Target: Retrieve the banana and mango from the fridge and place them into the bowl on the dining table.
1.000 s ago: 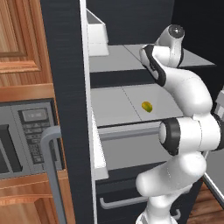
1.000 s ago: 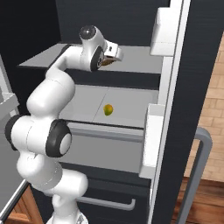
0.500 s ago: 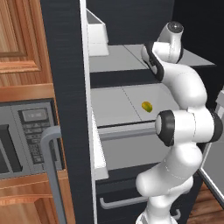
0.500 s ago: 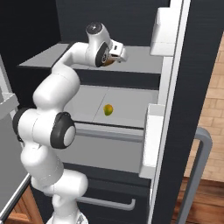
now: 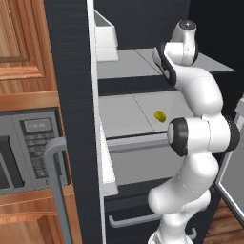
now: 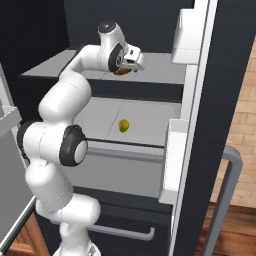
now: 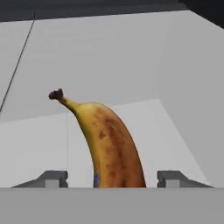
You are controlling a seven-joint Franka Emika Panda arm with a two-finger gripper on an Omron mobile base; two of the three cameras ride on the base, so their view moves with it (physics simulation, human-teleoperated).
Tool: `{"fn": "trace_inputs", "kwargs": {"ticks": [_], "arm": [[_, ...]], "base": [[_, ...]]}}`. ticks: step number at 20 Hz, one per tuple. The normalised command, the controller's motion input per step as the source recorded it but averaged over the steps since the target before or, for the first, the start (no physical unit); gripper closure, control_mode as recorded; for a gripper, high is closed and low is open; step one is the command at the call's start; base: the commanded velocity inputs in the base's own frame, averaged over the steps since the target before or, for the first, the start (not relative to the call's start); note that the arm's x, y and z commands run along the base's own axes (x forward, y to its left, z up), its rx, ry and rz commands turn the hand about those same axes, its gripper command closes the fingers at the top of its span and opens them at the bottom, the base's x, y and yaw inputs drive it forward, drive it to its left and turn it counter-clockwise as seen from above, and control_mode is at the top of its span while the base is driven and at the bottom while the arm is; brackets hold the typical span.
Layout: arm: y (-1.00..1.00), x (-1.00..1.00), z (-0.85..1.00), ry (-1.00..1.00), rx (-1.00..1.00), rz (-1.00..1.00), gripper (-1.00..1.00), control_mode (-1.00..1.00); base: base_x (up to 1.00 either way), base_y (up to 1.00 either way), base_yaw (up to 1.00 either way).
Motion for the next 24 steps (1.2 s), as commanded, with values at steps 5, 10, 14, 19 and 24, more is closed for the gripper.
{"fn": "trace_inputs", "kwargs": {"ticks": [5,10,14,19,24], "arm": [[0.00,-0.15,-0.08,-0.01,0.00,0.00,1.00,-1.00],[0.04,-1.00,-0.50,-0.12,0.00,0.00,1.00,-1.00],[0.04,-1.00,-0.20,-0.44,0.00,0.00,1.00,-1.00],[0.25,-1.00,0.17,-0.34,-0.03,0.04,1.00,-1.00],[0.22,-1.00,0.33,-0.14,-0.03,0.08,1.00,-1.00]], "base": [[0.00,0.00,0.00],[0.00,0.00,0.00],[0.00,0.00,0.00],[0.00,0.00,0.00],[0.00,0.00,0.00]]}}
